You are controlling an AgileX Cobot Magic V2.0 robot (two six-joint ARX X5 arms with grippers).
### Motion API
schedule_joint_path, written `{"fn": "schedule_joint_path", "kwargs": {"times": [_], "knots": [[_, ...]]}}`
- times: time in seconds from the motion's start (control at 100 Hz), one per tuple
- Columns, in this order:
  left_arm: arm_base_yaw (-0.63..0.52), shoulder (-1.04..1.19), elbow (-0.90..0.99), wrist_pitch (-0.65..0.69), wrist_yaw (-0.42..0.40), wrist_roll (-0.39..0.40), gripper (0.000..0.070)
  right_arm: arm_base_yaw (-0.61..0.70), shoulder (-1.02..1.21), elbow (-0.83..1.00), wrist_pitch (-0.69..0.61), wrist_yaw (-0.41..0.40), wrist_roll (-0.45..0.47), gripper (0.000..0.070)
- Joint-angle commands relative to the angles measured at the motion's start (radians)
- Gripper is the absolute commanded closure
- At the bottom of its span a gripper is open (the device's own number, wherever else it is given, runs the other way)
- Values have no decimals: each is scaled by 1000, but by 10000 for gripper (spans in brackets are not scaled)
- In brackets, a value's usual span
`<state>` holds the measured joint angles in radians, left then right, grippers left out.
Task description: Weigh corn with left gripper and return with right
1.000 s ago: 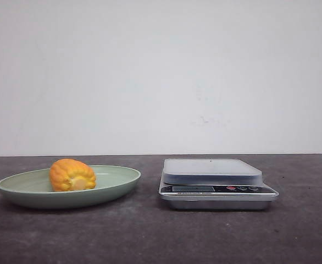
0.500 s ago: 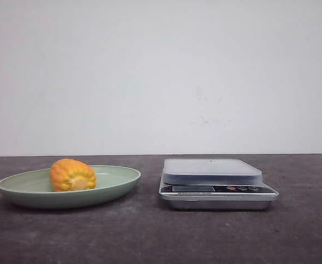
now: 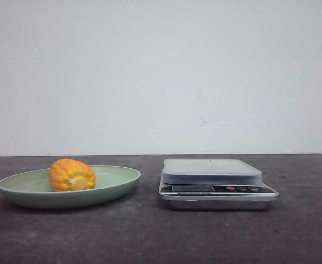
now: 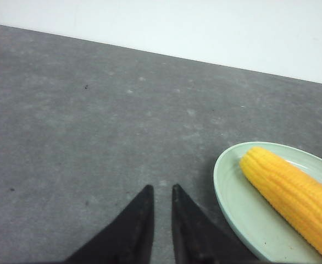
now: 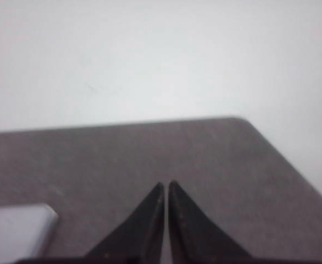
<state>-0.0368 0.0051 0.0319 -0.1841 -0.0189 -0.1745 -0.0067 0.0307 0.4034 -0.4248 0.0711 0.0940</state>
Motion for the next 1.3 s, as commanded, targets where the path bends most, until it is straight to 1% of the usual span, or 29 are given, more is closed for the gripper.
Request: {"fn": "schedule_joint_path", "kwargs": {"times": [0.0, 0.12, 0.33, 0.49, 0.68, 0.85, 0.99, 1.29], "knots": [[1, -2, -18, -3, 5, 9, 683, -10, -19, -89, 69, -2, 23, 694], [1, -2, -18, -3, 5, 8, 683, -17, -26, -224, 163, 1, 25, 694], [1, -2, -18, -3, 5, 9, 683, -16, -27, -321, 167, 0, 23, 694], [1, -2, -18, -3, 5, 9, 683, -16, -27, -338, 156, -1, 5, 694], [1, -2, -18, -3, 5, 8, 683, -16, -27, -342, 106, 0, -5, 694], [1, -2, -18, -3, 5, 9, 683, -16, -27, -356, 145, 0, -8, 694], [1, -2, -18, -3, 5, 8, 683, -16, -27, -393, 251, -4, 5, 694], [1, -2, -18, -3, 5, 8, 683, -16, -27, -393, 267, -3, 6, 694]]}}
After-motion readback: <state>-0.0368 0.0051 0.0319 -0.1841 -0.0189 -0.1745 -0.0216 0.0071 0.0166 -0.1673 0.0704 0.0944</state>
